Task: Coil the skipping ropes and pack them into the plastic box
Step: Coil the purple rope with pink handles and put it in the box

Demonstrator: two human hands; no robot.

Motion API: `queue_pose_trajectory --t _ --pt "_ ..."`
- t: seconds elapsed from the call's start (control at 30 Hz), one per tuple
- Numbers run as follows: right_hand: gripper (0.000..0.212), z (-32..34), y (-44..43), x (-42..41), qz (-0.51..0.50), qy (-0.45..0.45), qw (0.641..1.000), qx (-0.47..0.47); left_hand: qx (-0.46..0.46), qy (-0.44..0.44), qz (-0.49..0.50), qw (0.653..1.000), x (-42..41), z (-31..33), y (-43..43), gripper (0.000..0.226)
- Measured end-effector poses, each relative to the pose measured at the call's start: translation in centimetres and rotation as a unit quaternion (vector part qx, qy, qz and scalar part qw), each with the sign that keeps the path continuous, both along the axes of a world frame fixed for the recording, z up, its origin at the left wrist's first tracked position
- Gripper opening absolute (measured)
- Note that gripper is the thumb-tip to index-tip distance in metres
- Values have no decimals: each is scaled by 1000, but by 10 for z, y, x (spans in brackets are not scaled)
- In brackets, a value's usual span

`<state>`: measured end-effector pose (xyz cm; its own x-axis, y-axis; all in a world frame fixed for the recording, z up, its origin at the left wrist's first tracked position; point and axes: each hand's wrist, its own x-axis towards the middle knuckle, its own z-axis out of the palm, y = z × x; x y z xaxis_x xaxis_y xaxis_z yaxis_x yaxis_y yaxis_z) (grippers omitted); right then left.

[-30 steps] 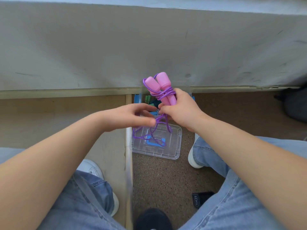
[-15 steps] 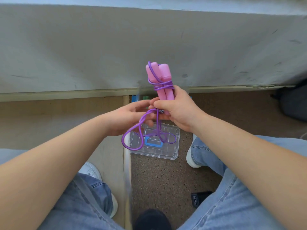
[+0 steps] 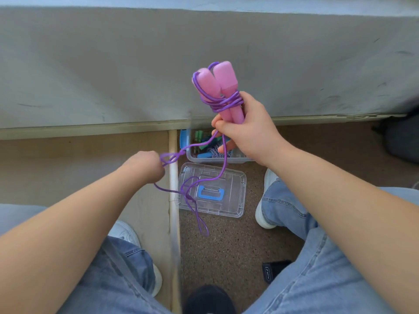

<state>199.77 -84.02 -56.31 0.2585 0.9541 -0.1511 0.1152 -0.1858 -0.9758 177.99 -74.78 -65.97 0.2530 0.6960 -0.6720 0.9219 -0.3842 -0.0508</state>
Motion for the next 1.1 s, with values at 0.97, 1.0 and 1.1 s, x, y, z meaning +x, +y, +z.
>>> queue_pose_trajectory --t 0.97,1.0,1.1 --pt "24 -29 -16 -10 158 -488 809 -286 81 -321 -278 902 40 48 -37 27" --pt "24 -27 -17 -12 173 -498 792 -307 123 -326 -312 884 39 48 -36 29" --pt "17 -20 -20 -21 271 -513 744 -333 209 -350 -364 838 36 55 -37 39"
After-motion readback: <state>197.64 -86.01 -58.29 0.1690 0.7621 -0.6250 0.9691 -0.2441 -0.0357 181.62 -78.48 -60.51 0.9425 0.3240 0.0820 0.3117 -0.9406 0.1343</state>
